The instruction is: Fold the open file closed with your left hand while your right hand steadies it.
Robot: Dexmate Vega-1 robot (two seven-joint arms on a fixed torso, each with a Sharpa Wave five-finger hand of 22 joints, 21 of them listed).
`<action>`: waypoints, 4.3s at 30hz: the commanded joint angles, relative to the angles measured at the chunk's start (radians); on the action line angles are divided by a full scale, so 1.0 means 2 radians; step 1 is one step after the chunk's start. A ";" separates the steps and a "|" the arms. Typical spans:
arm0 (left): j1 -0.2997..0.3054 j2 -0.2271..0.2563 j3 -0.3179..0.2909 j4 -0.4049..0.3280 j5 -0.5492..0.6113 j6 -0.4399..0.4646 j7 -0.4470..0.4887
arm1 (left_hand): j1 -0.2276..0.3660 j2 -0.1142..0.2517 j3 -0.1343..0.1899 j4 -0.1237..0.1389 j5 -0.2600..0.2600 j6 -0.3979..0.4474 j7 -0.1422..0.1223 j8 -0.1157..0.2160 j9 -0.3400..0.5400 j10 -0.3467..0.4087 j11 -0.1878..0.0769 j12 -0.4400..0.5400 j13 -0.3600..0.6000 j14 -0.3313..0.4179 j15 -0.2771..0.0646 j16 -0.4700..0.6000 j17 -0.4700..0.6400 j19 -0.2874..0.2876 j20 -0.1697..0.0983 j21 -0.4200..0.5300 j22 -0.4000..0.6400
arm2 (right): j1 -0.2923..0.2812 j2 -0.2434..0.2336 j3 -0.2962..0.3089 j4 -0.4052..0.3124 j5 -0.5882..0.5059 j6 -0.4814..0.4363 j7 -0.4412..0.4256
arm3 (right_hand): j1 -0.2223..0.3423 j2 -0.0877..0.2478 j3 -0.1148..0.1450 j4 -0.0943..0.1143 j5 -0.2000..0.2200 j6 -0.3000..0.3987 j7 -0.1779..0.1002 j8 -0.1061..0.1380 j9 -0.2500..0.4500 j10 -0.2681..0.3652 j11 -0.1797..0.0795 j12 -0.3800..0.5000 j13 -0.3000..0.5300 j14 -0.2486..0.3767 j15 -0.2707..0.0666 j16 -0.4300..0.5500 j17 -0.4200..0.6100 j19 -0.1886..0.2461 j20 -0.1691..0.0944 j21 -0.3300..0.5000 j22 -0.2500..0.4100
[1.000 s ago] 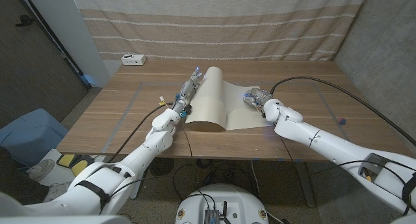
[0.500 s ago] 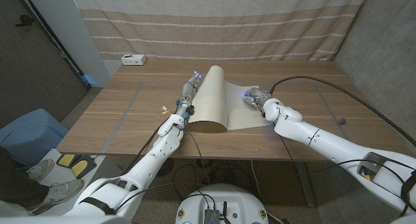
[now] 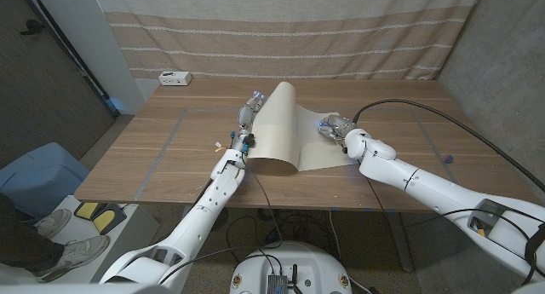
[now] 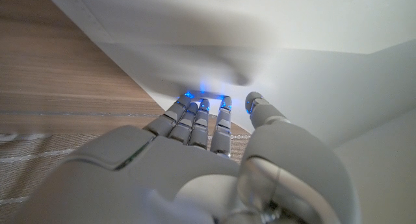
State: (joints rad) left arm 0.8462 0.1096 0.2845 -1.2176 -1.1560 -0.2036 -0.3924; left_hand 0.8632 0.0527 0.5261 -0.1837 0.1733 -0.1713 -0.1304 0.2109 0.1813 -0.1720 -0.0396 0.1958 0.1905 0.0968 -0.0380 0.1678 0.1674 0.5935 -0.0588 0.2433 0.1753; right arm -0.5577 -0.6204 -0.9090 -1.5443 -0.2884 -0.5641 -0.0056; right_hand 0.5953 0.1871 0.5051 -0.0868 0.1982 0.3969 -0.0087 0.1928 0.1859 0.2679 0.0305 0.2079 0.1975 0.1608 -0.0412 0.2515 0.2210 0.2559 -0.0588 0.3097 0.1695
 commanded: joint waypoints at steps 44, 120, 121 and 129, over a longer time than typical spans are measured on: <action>0.000 -0.047 0.005 -0.022 -0.046 0.028 -0.002 | 0.153 0.005 -0.130 0.009 0.005 -0.228 0.042 -0.002 0.003 -0.079 0.044 0.028 0.000 0.081 -0.059 0.022 0.005 0.026 -0.058 0.001 0.011 | -0.007 -0.009 0.003 -0.020 -0.008 0.004 0.006 | 0.007 0.002 -0.002 0.003 0.000 0.012 -0.001 0.001 0.001 0.011 0.001 0.001 0.001 0.007 -0.004 0.003 0.001 0.019 0.014 -0.005 0.003; -0.069 0.226 0.107 -0.046 0.298 -0.071 -0.022 | -0.136 0.072 0.008 0.127 0.051 0.319 0.137 0.036 0.004 0.337 0.080 0.055 0.002 0.223 0.054 0.011 0.008 0.004 0.104 -0.015 0.009 | 0.052 0.028 -0.025 0.053 -0.024 0.020 0.040 | 0.005 0.003 -0.006 0.009 0.000 0.014 -0.001 -0.001 0.001 0.013 0.000 0.000 0.001 0.008 -0.005 0.004 0.002 0.024 0.014 -0.014 0.003; -0.073 0.228 0.110 -0.042 0.314 -0.082 -0.016 | -0.138 0.071 0.010 0.128 0.051 0.319 0.137 0.034 0.004 0.335 0.080 0.053 0.002 0.220 0.054 0.010 0.008 -0.003 0.105 -0.018 0.009 | 0.051 0.027 -0.025 0.053 -0.024 0.020 0.040 | 0.005 0.003 -0.006 0.009 0.000 0.014 -0.002 -0.001 0.001 0.013 0.000 0.000 0.001 0.008 -0.005 0.004 0.002 0.024 0.014 -0.014 0.003; -0.107 0.232 0.134 -0.017 0.380 -0.118 -0.008 | -0.144 0.071 0.048 0.119 0.052 0.324 0.116 0.016 0.005 0.320 0.054 0.033 0.004 0.186 0.037 0.005 0.006 -0.075 0.097 -0.029 0.010 | 0.049 0.025 -0.023 0.052 -0.021 0.023 0.037 | 0.006 0.003 -0.006 0.009 0.000 0.014 -0.002 -0.001 0.001 0.013 0.000 -0.001 0.001 0.009 -0.005 0.004 0.002 0.025 0.013 -0.015 0.003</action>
State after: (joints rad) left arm 0.7221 0.5668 0.4897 -1.3324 -0.6051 -0.2888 -0.4547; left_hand 0.5774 0.1882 0.5984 0.0635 0.2702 0.4739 0.1161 0.2508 0.1887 0.4690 0.0833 0.2694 0.1933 0.4860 0.0458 0.1807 0.1807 0.4758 0.1410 0.1906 0.1935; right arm -0.4546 -0.5675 -0.9604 -1.4417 -0.3399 -0.5252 0.0778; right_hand 0.6028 0.1948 0.4912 -0.0729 0.1982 0.4159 -0.0110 0.1918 0.1840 0.2841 0.0321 0.2079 0.1977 0.1696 -0.0394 0.2533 0.2206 0.2699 -0.0552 0.2781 0.1741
